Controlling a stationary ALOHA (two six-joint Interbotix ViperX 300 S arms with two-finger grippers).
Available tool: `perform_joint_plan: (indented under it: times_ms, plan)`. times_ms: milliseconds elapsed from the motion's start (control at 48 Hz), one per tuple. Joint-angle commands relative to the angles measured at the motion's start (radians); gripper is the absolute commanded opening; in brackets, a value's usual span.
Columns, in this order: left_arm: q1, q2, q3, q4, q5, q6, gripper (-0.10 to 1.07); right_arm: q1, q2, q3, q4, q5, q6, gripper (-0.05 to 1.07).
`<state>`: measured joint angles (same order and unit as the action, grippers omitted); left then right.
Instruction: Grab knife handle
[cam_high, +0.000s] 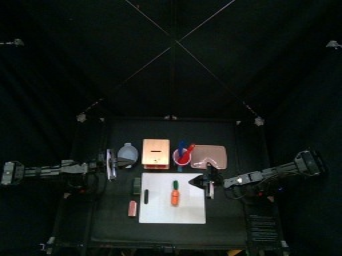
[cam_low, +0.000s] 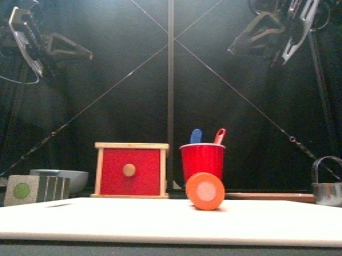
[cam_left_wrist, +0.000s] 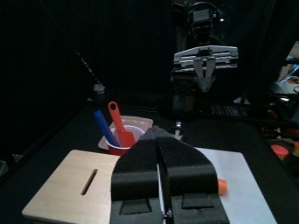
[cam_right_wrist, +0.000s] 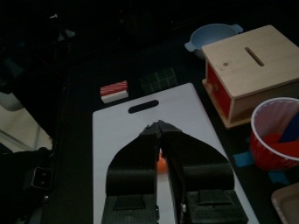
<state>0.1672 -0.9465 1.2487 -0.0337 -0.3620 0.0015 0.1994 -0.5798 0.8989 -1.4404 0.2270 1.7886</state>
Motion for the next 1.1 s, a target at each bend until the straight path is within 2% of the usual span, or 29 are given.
perform_joint_plan:
  times_ms: [0, 146, 292, 458, 562, 688, 896, 1000, 1083]
  plan:
    - [0.002, 0.005, -0.032, 0.003, -0.005, 0.003, 0.07, -0.014, -0.006, -0.008, 0.020, -0.002, -0.002, 0.38]
    - [0.003, 0.005, -0.032, 0.005, -0.005, 0.005, 0.07, -0.104, -0.006, -0.006, 0.112, 0.000, -0.002, 0.38]
    - [0.003, 0.005, -0.032, 0.009, -0.005, 0.005, 0.07, -0.232, -0.005, -0.005, 0.265, -0.011, -0.005, 0.40]
    - [0.005, 0.005, -0.031, 0.011, -0.005, 0.005, 0.07, -0.357, 0.009, -0.006, 0.362, -0.114, -0.008, 0.53]
    - [0.006, 0.005, -0.028, 0.012, -0.005, 0.006, 0.07, -0.417, 0.017, -0.006, 0.377, -0.158, -0.008, 0.65]
    - [0.015, 0.005, -0.028, 0.029, -0.005, 0.006, 0.07, -0.472, 0.017, -0.003, 0.359, -0.160, -0.008, 0.74]
    - [0.038, 0.005, -0.028, 0.048, -0.005, 0.005, 0.07, -0.601, 0.034, 0.003, 0.299, -0.202, -0.008, 0.76]
    - [0.046, 0.005, -0.029, 0.048, -0.005, 0.005, 0.07, -0.678, 0.095, 0.028, 0.293, -0.221, -0.008, 0.76]
    - [0.049, 0.005, -0.029, 0.046, -0.005, 0.005, 0.07, -0.713, 0.137, 0.028, 0.285, -0.296, -0.008, 0.76]
